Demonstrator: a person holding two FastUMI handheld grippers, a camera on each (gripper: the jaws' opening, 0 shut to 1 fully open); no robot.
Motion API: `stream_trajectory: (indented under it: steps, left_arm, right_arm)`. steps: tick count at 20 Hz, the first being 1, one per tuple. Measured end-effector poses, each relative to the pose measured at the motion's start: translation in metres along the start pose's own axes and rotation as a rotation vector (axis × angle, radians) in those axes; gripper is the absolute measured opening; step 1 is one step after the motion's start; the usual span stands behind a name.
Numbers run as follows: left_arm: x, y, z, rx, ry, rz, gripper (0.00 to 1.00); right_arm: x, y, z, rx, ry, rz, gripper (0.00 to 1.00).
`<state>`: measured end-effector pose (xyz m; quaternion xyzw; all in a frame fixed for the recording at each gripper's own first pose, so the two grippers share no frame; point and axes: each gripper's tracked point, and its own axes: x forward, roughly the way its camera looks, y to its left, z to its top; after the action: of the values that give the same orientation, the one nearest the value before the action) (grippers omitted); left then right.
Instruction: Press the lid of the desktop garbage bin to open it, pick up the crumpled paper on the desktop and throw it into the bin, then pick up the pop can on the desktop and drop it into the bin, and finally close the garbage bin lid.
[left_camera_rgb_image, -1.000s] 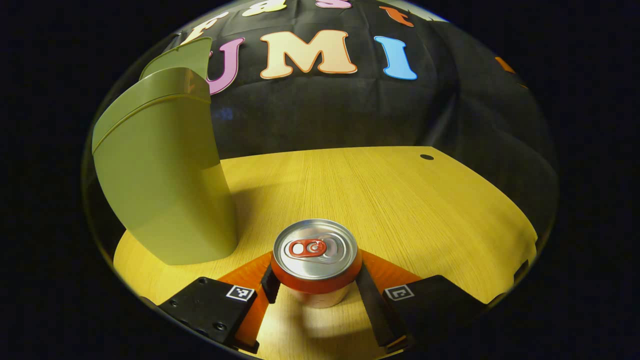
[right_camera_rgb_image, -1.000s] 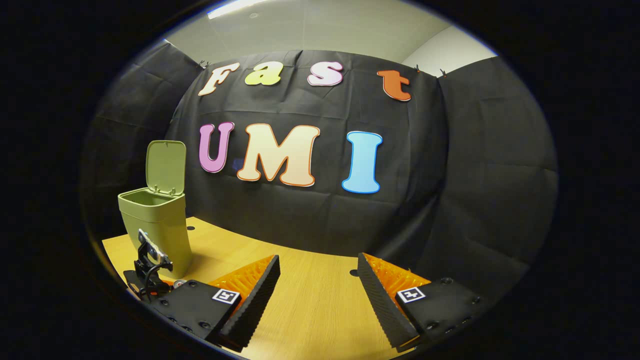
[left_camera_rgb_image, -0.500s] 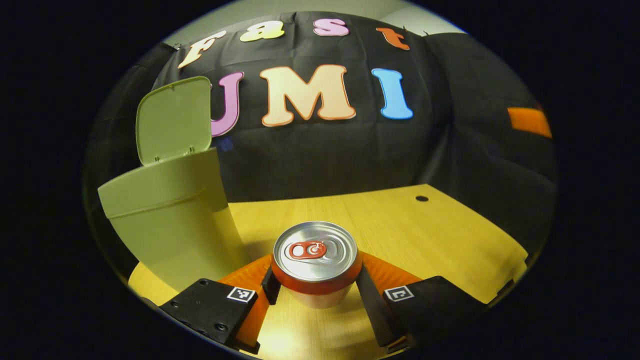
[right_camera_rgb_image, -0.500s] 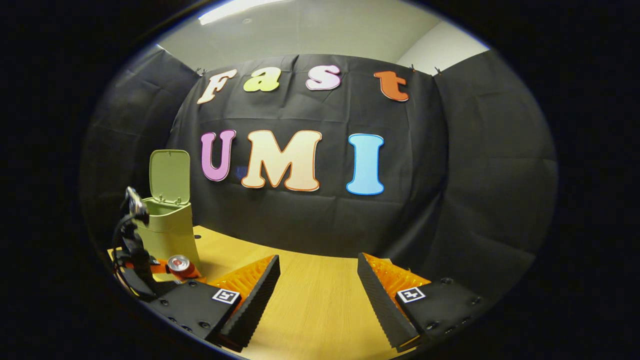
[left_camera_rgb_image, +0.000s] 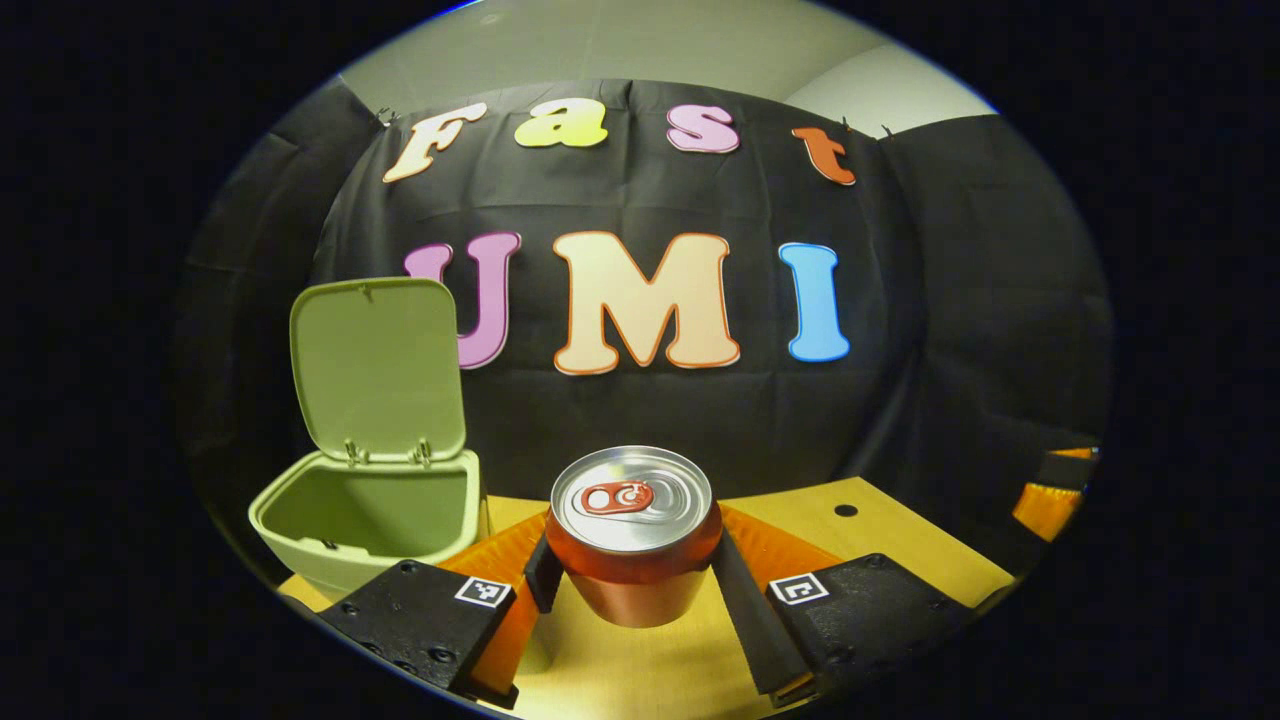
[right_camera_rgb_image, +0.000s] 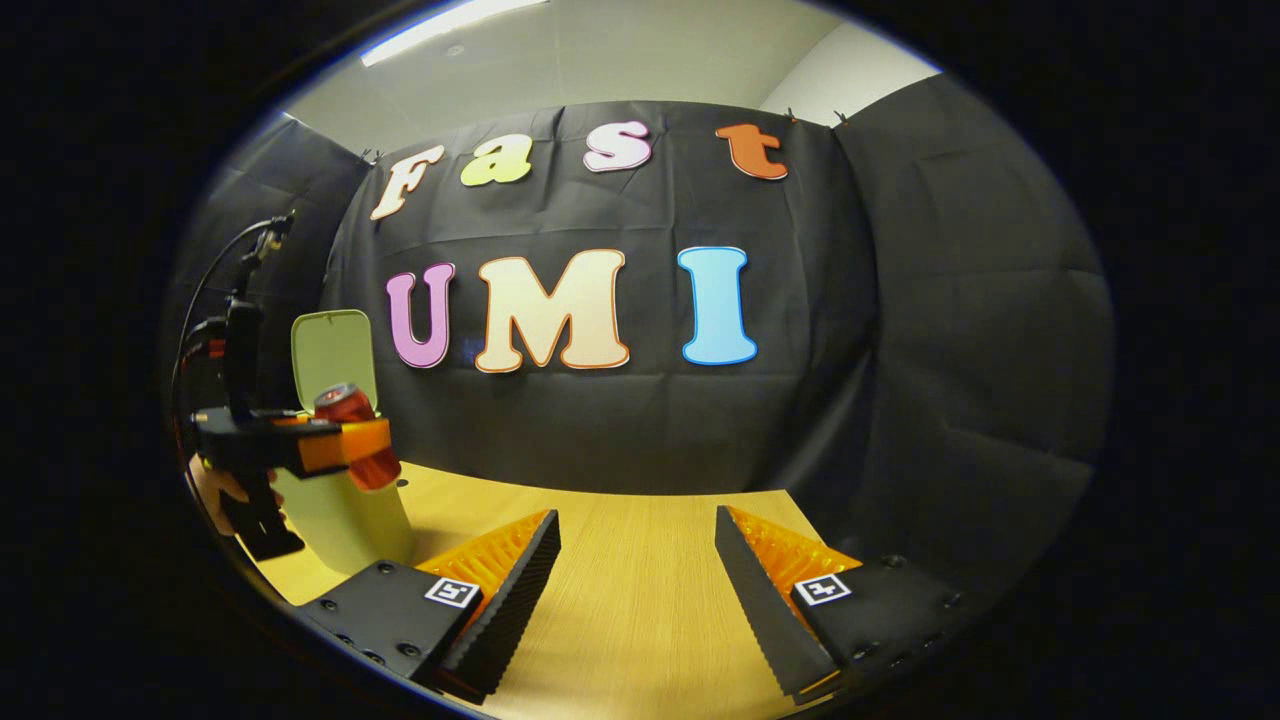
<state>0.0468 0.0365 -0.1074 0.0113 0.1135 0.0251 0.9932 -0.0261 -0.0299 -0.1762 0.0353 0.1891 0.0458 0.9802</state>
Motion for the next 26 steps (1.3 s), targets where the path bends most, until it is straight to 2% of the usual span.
stream_trajectory:
  steps: [6,10,16,22,24,25,26]
  left_arm:
    - [0.001,0.052,0.046,-0.001,-0.078,0.091,0.78]
    - [0.000,0.097,0.054,0.015,-0.094,0.172,0.78]
    - [-0.007,0.153,0.030,0.036,-0.051,0.284,0.78]
    - [-0.006,0.187,-0.006,0.021,0.012,0.346,0.78]
    - [-0.007,0.193,-0.008,0.023,0.020,0.356,0.80]
    - [-0.007,0.195,-0.008,0.027,0.016,0.359,0.87]
    - [-0.007,0.195,-0.004,0.031,0.008,0.358,0.89]
  right_arm:
    - [-0.002,0.008,-0.013,0.014,0.027,0.014,0.98]
    - [-0.001,0.016,-0.016,0.003,0.032,0.029,0.98]
    - [0.004,0.029,-0.016,-0.010,0.034,0.050,0.98]
    - [0.005,0.038,-0.018,-0.026,0.043,0.054,0.98]
    - [0.004,0.041,-0.018,-0.031,0.044,0.053,0.98]
    - [0.004,0.042,-0.017,-0.032,0.044,0.053,0.98]
    - [0.003,0.044,-0.017,-0.033,0.042,0.054,0.98]
